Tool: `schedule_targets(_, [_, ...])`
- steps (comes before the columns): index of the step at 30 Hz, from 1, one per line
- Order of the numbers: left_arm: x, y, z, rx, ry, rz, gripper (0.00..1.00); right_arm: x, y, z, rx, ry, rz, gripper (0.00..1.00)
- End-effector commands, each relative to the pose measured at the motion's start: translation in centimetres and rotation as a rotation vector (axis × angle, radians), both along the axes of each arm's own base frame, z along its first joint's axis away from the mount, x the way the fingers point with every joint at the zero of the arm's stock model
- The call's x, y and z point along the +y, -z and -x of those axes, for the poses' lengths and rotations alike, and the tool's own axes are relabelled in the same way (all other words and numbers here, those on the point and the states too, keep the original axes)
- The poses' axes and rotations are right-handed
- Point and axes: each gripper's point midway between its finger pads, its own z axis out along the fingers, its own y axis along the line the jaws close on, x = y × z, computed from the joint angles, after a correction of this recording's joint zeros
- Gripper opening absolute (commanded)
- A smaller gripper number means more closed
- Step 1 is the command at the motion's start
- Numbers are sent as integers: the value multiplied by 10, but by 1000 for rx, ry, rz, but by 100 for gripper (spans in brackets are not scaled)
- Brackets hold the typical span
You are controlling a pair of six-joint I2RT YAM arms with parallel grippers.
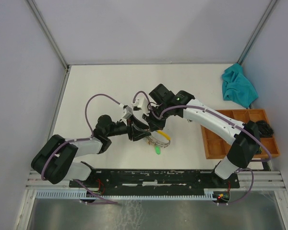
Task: Put the keys on the keyring
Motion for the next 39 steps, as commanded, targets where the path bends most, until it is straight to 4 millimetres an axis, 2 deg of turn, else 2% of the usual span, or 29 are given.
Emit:
schedule_targets(1, [-8, -15, 4, -122, 69, 23, 54, 21, -28, 3, -28, -74, -98, 1])
schedule_targets(5, [-11, -14, 8, -117, 91, 17, 45, 24, -28, 4, -28, -88, -105, 1])
schedule_targets(15, [-9, -12, 12, -110, 95, 16, 4, 17, -28, 2, -59, -80, -92, 1])
schedule_targets(17, [-8, -14, 12, -105, 84, 20, 3, 15, -30, 1, -74, -64, -97, 2])
schedule_targets(20, [-4, -15, 10, -104, 40, 25, 3, 12, -41, 0, -114, -31, -131, 16])
schedule_targets(22, [0, -14, 6, -95, -8, 22, 3, 8, -50, -6, -154, 23, -161, 21])
schedule_targets(23, [2, -14, 4, -95, -33, 24, 3, 4, -54, -11, -170, 60, -174, 25])
schedule_targets(25, [8, -14, -4, -89, -110, 29, 3, -6, -64, -20, -182, 151, -229, 40])
schedule_targets(30, [26, -22, -17, -85, -279, 66, 3, -35, -78, -33, -158, 316, -394, 45])
schedule_targets(34, [41, -34, -25, -72, -399, 121, 3, -51, -72, -36, -155, 420, -480, 51])
schedule_targets(39, [54, -50, -28, -67, -485, 192, 3, -53, -47, -43, -103, 550, -550, 51])
